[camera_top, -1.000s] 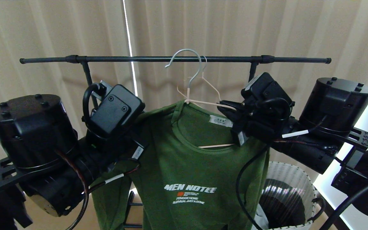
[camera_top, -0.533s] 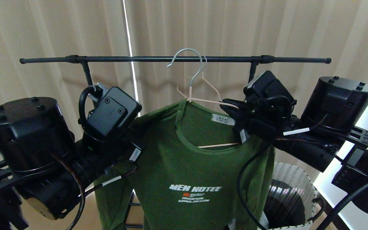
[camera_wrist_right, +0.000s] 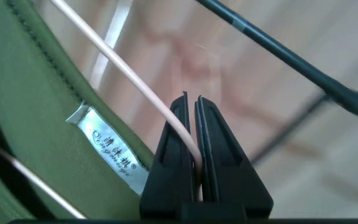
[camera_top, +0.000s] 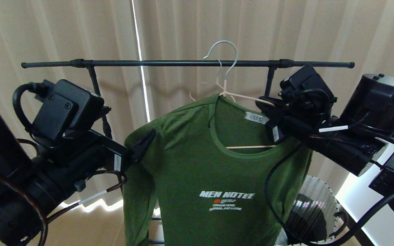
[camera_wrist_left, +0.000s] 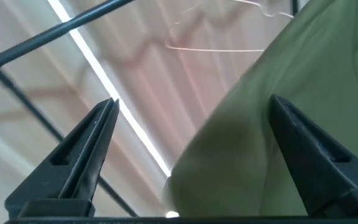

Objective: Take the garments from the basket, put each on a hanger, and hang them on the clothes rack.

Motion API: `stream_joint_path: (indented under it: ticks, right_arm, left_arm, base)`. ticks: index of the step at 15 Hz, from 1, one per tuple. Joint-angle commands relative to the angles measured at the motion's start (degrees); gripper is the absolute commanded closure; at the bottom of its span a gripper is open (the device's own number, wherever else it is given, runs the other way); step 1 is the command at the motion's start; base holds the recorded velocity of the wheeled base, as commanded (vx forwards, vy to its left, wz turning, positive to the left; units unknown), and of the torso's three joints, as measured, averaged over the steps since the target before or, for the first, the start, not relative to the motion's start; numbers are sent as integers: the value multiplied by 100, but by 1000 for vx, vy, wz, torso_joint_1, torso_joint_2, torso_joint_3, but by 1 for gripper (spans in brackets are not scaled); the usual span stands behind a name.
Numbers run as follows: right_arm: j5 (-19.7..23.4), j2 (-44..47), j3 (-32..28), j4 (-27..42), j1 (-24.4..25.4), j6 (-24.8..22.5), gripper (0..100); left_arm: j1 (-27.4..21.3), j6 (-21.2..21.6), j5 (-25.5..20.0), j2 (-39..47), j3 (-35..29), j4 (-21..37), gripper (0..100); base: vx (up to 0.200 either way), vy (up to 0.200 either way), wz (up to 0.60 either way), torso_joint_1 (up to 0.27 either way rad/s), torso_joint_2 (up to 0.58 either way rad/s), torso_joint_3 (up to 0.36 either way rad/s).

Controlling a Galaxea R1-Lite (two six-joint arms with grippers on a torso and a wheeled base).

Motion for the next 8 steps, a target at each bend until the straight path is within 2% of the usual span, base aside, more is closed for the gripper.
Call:
stream_joint_path:
  ticks: [1, 4, 6, 8]
  right_arm:
    - [-32, -153, 30, -13, -151, 31, 100]
    - [-32, -469, 197, 5, -213, 75, 100]
    - [-24, -654, 302, 13, -213, 128, 100]
    - [29, -891, 487, 13, -213, 198, 100]
  left_arm:
    - [247, -4, -61, -185, 224, -2, 0]
    - [669, -39, -184, -53, 645, -11, 0]
    - [713, -188, -685, -18, 892, -19, 0]
    - [713, -197, -773, 70, 892, -19, 0]
  base:
    - [0, 0, 0, 0, 0, 0]
    - [0, 0, 0, 0, 0, 0]
    - [0, 0, 0, 0, 0, 0]
    - [0, 0, 0, 0, 0, 0]
